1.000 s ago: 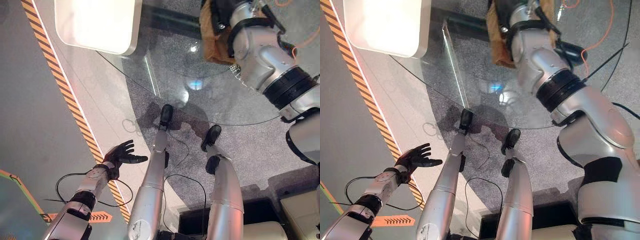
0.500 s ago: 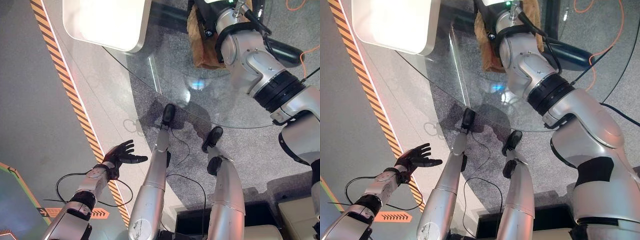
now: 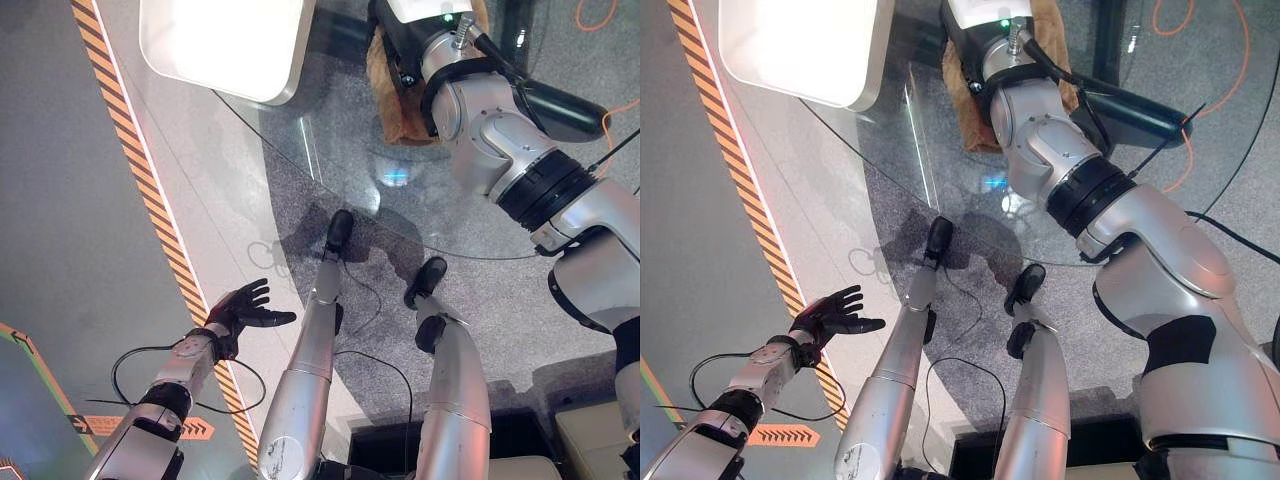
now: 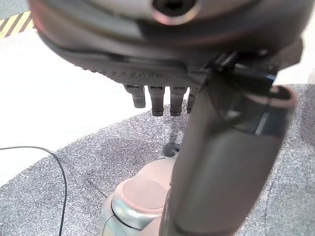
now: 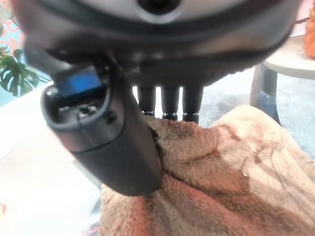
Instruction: Wipe the table with a cloth and put it in the basket.
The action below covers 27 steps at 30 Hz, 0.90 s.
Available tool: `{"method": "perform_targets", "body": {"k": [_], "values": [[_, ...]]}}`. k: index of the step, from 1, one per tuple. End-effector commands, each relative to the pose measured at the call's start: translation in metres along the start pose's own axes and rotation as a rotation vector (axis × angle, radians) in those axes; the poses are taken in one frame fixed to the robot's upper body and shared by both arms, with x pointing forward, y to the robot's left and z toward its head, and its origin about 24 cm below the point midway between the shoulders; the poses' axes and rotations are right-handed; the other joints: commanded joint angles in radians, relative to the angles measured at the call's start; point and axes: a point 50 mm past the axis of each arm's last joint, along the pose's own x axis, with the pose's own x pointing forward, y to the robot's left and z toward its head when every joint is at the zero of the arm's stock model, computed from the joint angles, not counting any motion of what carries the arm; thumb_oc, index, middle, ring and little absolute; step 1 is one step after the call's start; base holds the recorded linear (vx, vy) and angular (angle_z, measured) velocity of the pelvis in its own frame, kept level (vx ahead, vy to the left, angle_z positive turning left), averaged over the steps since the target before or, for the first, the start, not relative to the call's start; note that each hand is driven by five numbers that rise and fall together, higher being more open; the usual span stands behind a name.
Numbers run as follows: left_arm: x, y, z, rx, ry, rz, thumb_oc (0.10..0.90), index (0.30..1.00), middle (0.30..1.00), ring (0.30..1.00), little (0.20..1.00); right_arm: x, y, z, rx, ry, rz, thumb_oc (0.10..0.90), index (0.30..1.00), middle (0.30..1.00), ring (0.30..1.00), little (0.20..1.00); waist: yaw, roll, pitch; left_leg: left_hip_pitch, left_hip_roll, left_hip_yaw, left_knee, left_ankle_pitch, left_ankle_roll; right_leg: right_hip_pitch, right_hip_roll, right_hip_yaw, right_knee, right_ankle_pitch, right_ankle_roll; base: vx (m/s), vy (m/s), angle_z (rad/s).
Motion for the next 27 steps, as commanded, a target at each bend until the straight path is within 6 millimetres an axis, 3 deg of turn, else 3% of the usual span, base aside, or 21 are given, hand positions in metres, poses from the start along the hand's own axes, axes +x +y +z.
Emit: {"method": "perform_targets", "body": {"k": [1, 8, 15, 16, 21, 27], "values": [[-0.019, 0.015, -0.039, 0.014, 0.105, 0.038, 0.8, 0.9, 0.9, 0.9, 0.9, 0.004, -0.056, 0.045, 0.018, -0.169, -0.252, 0.1, 0.3, 0.3, 0.3, 0.2, 0.01, -0.002, -0.007, -0.007, -0.131, 0.091, 0.12, -0.127, 0.125, 0.08, 0.041, -0.035, -0.266, 0.172, 0.047, 0.0, 0.0, 0.0], [-0.02, 0.017, -0.039, 0.007, 0.101, 0.047, 0.8, 0.9, 0.9, 0.9, 0.9, 0.009, -0.069, 0.025, 0.008, -0.078, -0.316, 0.1, 0.3, 0.3, 0.3, 0.2, 0.008, -0.002, -0.007, -0.011, -0.13, 0.094, 0.125, -0.131, 0.125, 0.081, 0.042, -0.038, -0.266, 0.17, 0.048, 0.0, 0.0, 0.0], [-0.026, 0.022, -0.044, 0.003, 0.1, 0.059, 0.8, 0.9, 0.9, 0.9, 0.9, 0.01, -0.083, -0.051, -0.056, 0.248, -0.413, 0.1, 0.3, 0.3, 0.3, 0.2, 0.007, -0.003, -0.007, -0.026, -0.126, 0.09, 0.132, -0.137, 0.123, 0.076, 0.041, -0.043, -0.265, 0.171, 0.047, 0.0, -0.002, 0.0], [-0.028, 0.024, -0.046, 0.004, 0.101, 0.062, 0.8, 0.9, 0.9, 0.9, 0.9, 0.007, -0.086, -0.071, -0.07, 0.328, -0.427, 0.1, 0.3, 0.3, 0.3, 0.2, 0.006, -0.006, -0.007, -0.028, -0.125, 0.09, 0.133, -0.137, 0.123, 0.076, 0.041, -0.045, -0.268, 0.173, 0.048, 0.0, -0.024, 0.05], [-0.032, 0.028, -0.048, 0.002, 0.099, 0.066, 0.8, 0.9, 0.9, 0.9, 0.9, -0.01, -0.093, -0.126, -0.1, 0.548, -0.464, 0.1, 0.3, 0.3, 0.3, 0.2, -0.002, -0.01, -0.007, -0.033, -0.119, 0.089, 0.13, -0.139, 0.125, 0.072, 0.041, -0.046, -0.271, 0.178, 0.049, 0.0, -0.017, 0.03], [-0.036, 0.036, -0.047, -0.006, 0.098, 0.073, 0.8, 0.9, 0.9, 0.9, 0.9, -0.032, -0.095, -0.173, -0.112, 0.715, -0.48, 0.1, 0.3, 0.3, 0.3, 0.2, -0.013, -0.011, -0.007, -0.033, -0.113, 0.095, 0.129, -0.141, 0.126, 0.07, 0.042, -0.04, -0.275, 0.181, 0.049, 0.0, 0.0, 0.02]]}}
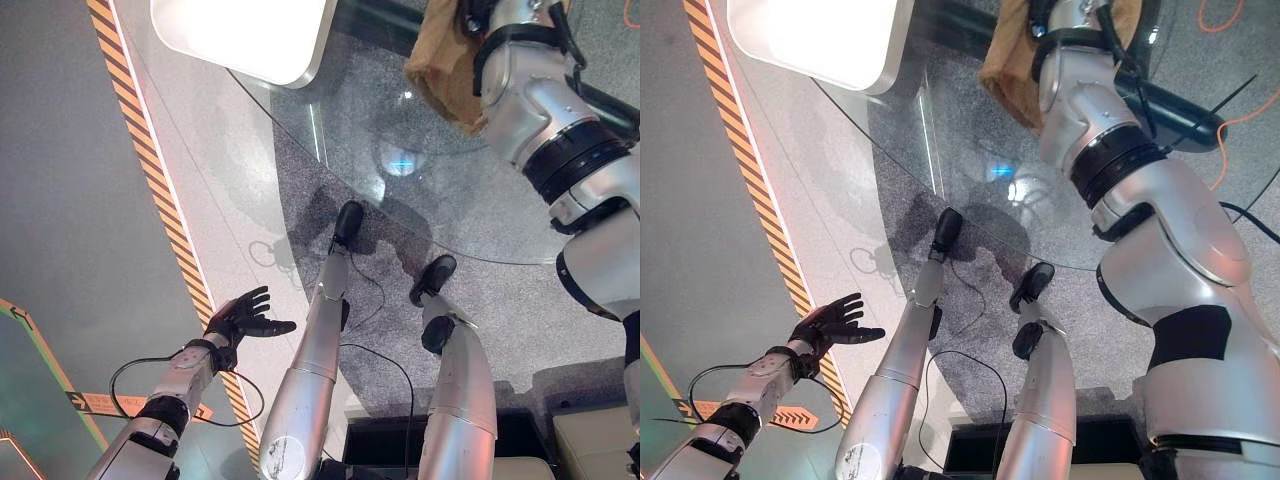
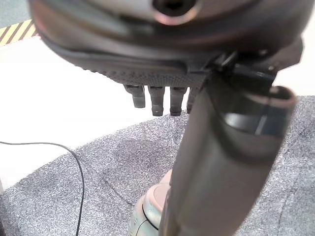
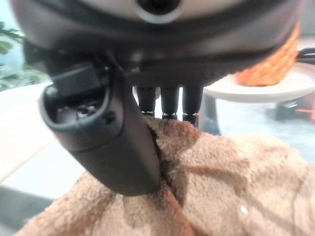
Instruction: Wipe the table with a cloth and put it in the basket.
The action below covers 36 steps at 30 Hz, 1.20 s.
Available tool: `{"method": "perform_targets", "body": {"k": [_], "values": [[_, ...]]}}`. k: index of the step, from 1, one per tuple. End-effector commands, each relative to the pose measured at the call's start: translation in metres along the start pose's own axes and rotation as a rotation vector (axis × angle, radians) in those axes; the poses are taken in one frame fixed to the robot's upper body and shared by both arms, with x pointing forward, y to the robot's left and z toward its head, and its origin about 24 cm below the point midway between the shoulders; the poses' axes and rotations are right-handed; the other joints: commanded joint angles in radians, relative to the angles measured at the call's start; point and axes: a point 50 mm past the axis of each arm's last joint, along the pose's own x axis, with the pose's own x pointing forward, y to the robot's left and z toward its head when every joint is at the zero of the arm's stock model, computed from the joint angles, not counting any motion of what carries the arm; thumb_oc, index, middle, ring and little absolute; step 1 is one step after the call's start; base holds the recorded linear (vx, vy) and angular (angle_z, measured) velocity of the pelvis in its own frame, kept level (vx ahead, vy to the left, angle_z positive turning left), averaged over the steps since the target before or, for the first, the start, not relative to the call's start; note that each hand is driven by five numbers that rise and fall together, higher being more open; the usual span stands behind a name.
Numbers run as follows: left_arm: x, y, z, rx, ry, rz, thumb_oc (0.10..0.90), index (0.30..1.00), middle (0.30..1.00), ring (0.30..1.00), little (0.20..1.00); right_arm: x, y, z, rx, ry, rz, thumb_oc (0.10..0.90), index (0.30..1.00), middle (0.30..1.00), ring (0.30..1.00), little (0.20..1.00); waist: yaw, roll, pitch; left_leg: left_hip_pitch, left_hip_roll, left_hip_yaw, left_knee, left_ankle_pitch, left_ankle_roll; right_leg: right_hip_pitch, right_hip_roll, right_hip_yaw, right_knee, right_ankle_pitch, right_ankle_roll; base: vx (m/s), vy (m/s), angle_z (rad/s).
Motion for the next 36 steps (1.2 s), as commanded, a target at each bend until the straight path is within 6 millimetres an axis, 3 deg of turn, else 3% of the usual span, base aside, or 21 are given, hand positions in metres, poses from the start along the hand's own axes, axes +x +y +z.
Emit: {"method": "perform_targets", "body": {"k": [1, 8, 21, 30, 36], "values": [[-0.026, 0.035, -0.03, -0.01, 0.1, 0.079, 0.8, 0.9, 0.9, 0.9, 0.9, 0.016, -0.074, -0.094, -0.181, 0.316, -0.275, 0.1, 0.3, 0.3, 0.3, 0.2, -0.038, -0.011, -0.007, 0.018, -0.09, 0.117, 0.124, -0.146, 0.119, 0.101, 0.061, -0.029, -0.267, 0.183, 0.037, 0.0, 0.0, 0.0], [-0.026, 0.047, -0.021, -0.028, 0.098, 0.097, 0.8, 0.9, 0.9, 0.9, 0.9, 0.008, -0.077, -0.131, -0.176, 0.449, -0.294, 0.1, 0.3, 0.3, 0.3, 0.2, -0.062, -0.015, -0.007, 0.023, -0.08, 0.129, 0.117, -0.148, 0.118, 0.099, 0.064, -0.013, -0.273, 0.185, 0.038, 0.0, 0.001, 0.0], [-0.029, 0.054, -0.021, -0.048, 0.101, 0.121, 0.8, 0.9, 0.9, 0.9, 0.9, -0.003, -0.082, -0.163, -0.082, 0.592, -0.354, 0.1, 0.3, 0.3, 0.3, 0.2, -0.086, -0.023, -0.007, 0.035, -0.071, 0.141, 0.108, -0.151, 0.118, 0.107, 0.077, 0.004, -0.283, 0.185, 0.035, 0.0, 0.003, -0.02], [-0.03, 0.055, -0.022, -0.054, 0.106, 0.122, 0.8, 0.9, 0.9, 0.9, 0.9, -0.005, -0.083, -0.166, 0.021, 0.598, -0.395, 0.1, 0.3, 0.3, 0.3, 0.2, -0.098, -0.025, -0.007, 0.04, -0.069, 0.148, 0.115, -0.159, 0.116, 0.109, 0.083, 0.015, -0.283, 0.182, 0.033, 0.0, 0.001, -0.05], [-0.028, 0.05, -0.025, -0.053, 0.114, 0.116, 0.8, 0.9, 0.9, 0.9, 0.9, -0.001, -0.081, -0.157, 0.087, 0.536, -0.419, 0.1, 0.3, 0.3, 0.3, 0.2, -0.097, -0.021, -0.007, 0.045, -0.071, 0.149, 0.114, -0.16, 0.116, 0.111, 0.086, 0.02, -0.282, 0.179, 0.031, 0.0, 0.0, 0.0]]}}
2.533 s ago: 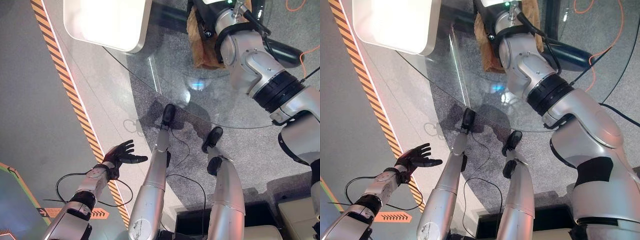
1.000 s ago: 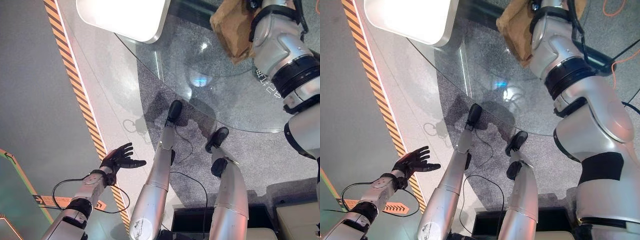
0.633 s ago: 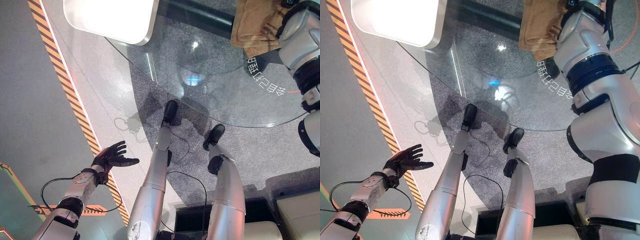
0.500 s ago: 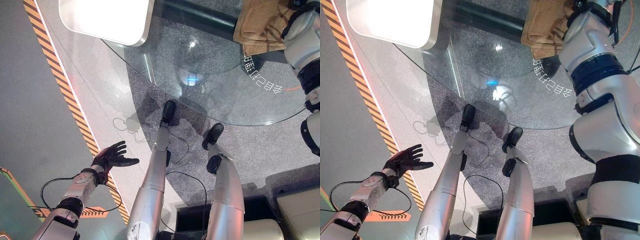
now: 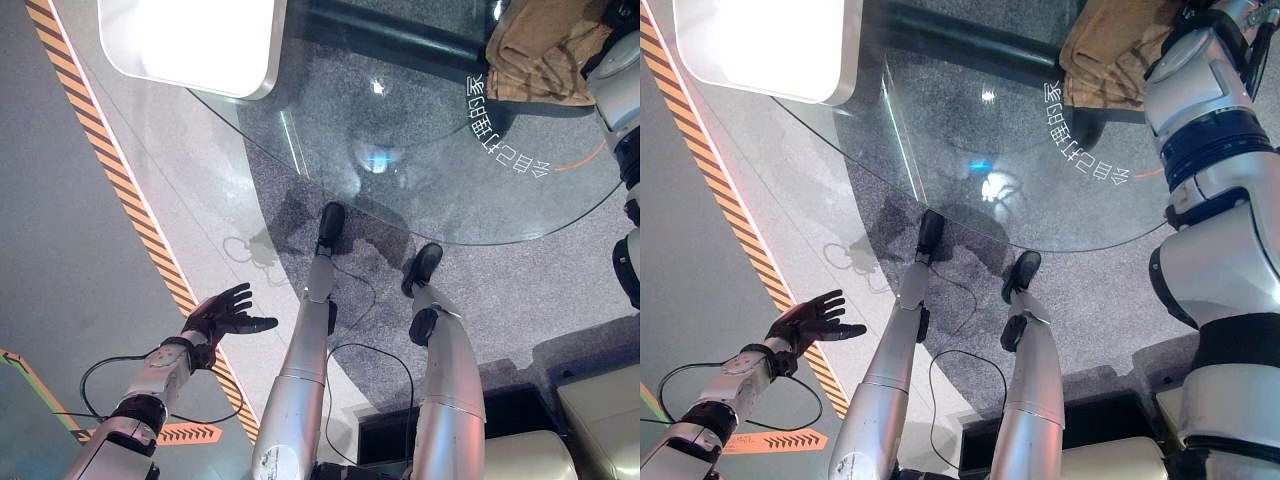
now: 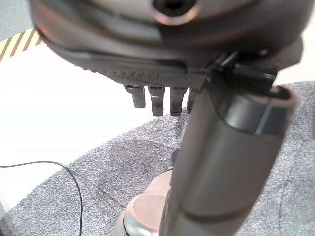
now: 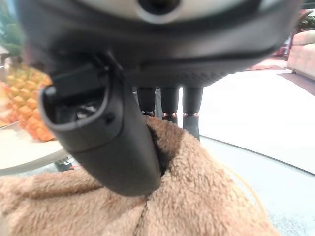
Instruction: Wipe the table with a cloth and put it in the basket.
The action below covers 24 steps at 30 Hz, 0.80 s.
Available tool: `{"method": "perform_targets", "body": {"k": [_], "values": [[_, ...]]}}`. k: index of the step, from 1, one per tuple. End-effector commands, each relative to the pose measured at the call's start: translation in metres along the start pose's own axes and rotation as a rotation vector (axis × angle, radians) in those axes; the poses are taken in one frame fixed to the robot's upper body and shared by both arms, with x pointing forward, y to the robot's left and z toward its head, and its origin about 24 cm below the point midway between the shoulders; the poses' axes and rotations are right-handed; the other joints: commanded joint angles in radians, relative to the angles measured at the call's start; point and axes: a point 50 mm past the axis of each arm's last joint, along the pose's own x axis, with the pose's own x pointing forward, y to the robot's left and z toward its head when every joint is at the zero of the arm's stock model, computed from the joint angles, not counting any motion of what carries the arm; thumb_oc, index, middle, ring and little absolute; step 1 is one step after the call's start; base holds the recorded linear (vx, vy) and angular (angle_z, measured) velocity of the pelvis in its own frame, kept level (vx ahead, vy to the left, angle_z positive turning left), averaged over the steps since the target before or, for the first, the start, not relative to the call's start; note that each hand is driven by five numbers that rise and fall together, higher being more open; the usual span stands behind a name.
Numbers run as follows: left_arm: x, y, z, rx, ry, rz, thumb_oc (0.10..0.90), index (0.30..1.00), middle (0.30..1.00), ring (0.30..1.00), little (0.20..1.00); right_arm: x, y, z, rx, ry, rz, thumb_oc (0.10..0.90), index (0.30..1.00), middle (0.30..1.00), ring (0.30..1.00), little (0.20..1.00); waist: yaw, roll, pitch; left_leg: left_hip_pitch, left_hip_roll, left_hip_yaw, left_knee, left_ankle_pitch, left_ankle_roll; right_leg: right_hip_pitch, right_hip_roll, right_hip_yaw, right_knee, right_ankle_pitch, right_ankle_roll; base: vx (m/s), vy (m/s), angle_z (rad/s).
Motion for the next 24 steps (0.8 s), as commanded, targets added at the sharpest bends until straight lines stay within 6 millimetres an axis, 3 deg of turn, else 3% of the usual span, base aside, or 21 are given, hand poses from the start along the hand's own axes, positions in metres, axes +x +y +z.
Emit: {"method": "perform_targets", "body": {"k": [1, 7, 16, 24], "values": [[-0.018, 0.022, -0.034, -0.046, 0.109, 0.084, 0.8, 0.9, 0.9, 0.9, 0.9, 0.026, -0.069, -0.028, -0.091, -0.015, -0.329, 0.1, 0.3, 0.3, 0.3, 0.2, 0.011, -0.012, -0.009, 0.044, -0.065, 0.11, 0.115, -0.172, 0.082, 0.1, 0.084, -0.012, -0.224, 0.121, 0.002, 0.0, 0.0, 0.0], [-0.017, 0.021, -0.031, -0.041, 0.105, 0.075, 0.8, 0.9, 0.9, 0.9, 0.9, 0.012, -0.057, 0.022, -0.111, -0.25, -0.281, 0.1, 0.3, 0.3, 0.3, 0.2, 0.018, -0.009, -0.009, 0.039, -0.07, 0.11, 0.12, -0.17, 0.081, 0.095, 0.079, -0.016, -0.221, 0.118, 0.001, 0.0, 0.0, -0.01], [-0.013, 0.007, -0.037, -0.019, 0.109, 0.055, 0.8, 0.9, 0.9, 0.9, 0.9, -0.036, -0.027, 0.107, -0.156, -0.639, -0.149, 0.1, 0.3, 0.3, 0.3, 0.2, 0.047, -0.005, -0.009, 0.041, -0.076, 0.105, 0.121, -0.169, 0.08, 0.104, 0.069, -0.037, -0.218, 0.104, -0.003, 0.0, 0.0, 0.0], [-0.009, 0.0, -0.038, -0.012, 0.104, 0.037, 0.8, 0.9, 0.9, 0.9, 0.9, -0.079, -0.002, 0.14, -0.191, -0.82, -0.044, 0.1, 0.3, 0.3, 0.3, 0.2, 0.062, 0.0, -0.009, 0.039, -0.081, 0.103, 0.118, -0.165, 0.081, 0.103, 0.067, -0.045, -0.212, 0.093, -0.006, 0.0, 0.0, 0.0]]}}
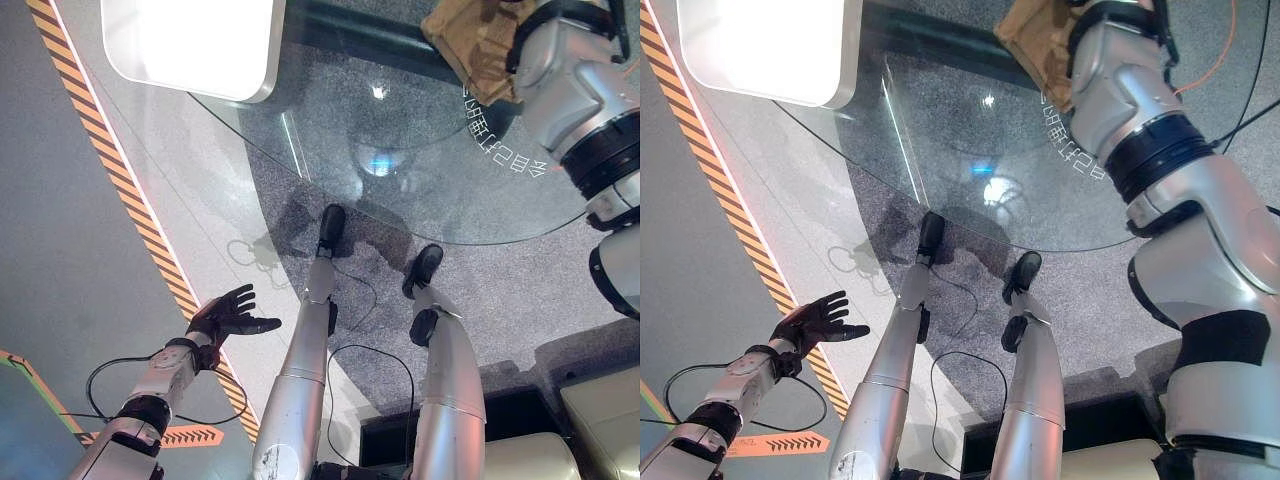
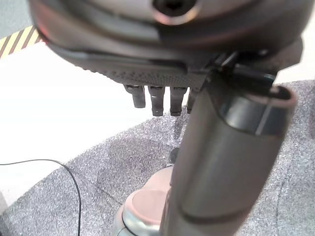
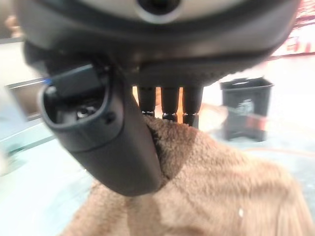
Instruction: Wipe the table with a cloth and put it in the basket.
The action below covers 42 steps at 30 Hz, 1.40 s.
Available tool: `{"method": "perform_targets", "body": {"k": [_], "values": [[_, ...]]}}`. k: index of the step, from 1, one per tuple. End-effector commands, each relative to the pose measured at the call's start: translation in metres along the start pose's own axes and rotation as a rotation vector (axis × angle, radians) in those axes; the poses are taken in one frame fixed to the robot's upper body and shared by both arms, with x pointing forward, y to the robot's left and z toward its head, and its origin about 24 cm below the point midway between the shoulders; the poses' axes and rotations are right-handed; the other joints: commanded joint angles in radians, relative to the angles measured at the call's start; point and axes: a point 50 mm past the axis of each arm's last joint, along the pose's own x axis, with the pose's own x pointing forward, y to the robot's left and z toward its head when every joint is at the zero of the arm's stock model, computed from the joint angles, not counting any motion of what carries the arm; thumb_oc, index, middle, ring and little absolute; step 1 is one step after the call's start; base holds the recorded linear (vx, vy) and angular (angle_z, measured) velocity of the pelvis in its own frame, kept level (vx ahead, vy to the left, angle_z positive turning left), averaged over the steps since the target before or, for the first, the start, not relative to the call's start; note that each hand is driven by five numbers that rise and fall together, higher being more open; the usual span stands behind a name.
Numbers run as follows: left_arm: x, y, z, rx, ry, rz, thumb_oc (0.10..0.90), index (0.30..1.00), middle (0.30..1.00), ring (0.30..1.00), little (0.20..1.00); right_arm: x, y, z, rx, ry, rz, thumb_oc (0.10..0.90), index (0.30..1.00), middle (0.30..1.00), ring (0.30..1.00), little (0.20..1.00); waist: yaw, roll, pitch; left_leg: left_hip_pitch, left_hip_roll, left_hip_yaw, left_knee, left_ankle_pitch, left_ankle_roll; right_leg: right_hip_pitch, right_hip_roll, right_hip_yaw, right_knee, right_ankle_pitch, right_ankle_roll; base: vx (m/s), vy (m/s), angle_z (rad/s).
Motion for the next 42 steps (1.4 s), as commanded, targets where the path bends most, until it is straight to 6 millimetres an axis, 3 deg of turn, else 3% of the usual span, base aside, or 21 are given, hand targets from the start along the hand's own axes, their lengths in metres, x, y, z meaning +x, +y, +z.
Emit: {"method": "perform_targets", "body": {"k": [1, 9, 25, 32, 42], "values": [[-0.012, 0.008, -0.034, 0.002, 0.101, 0.048, 0.8, 0.9, 0.9, 0.9, 0.9, 0.003, -0.036, 0.046, -0.068, -0.236, -0.135, 0.1, 0.3, 0.3, 0.3, 0.2, 0.049, 0.0, -0.009, 0.026, -0.088, 0.091, 0.118, -0.163, 0.082, 0.102, 0.065, -0.051, -0.219, 0.093, -0.004, 0.0, 0.0, 0.0], [-0.01, 0.005, -0.034, 0.016, 0.099, 0.04, 0.8, 0.9, 0.9, 0.9, 0.9, -0.017, -0.019, 0.083, -0.061, -0.394, -0.052, 0.1, 0.3, 0.3, 0.3, 0.2, 0.06, 0.003, -0.009, 0.021, -0.093, 0.088, 0.117, -0.16, 0.083, 0.099, 0.063, -0.058, -0.217, 0.091, -0.003, 0.0, -0.004, 0.01], [-0.005, -0.001, -0.032, 0.015, 0.09, 0.048, 0.8, 0.9, 0.9, 0.9, 0.9, -0.064, -0.015, 0.142, 0.038, -0.667, 0.049, 0.1, 0.3, 0.3, 0.3, 0.2, 0.053, -0.006, -0.009, 0.017, -0.098, 0.086, 0.124, -0.156, 0.089, 0.092, 0.073, -0.051, -0.209, 0.092, -0.002, 0.0, 0.0, 0.0], [-0.004, -0.002, -0.031, 0.01, 0.092, 0.054, 0.8, 0.9, 0.9, 0.9, 0.9, -0.073, -0.015, 0.148, 0.047, -0.695, 0.063, 0.1, 0.3, 0.3, 0.3, 0.2, 0.05, -0.01, -0.009, 0.024, -0.1, 0.087, 0.127, -0.155, 0.09, 0.098, 0.076, -0.047, -0.209, 0.095, -0.001, 0.0, 0.0, 0.0], [-0.003, -0.001, -0.028, 0.012, 0.095, 0.055, 0.8, 0.9, 0.9, 0.9, 0.9, -0.062, -0.008, 0.134, 0.06, -0.583, 0.051, 0.1, 0.3, 0.3, 0.3, 0.2, 0.05, -0.01, -0.009, 0.015, -0.1, 0.085, 0.135, -0.156, 0.091, 0.09, 0.072, -0.049, -0.207, 0.102, 0.001, 0.0, 0.0, 0.0]]}}
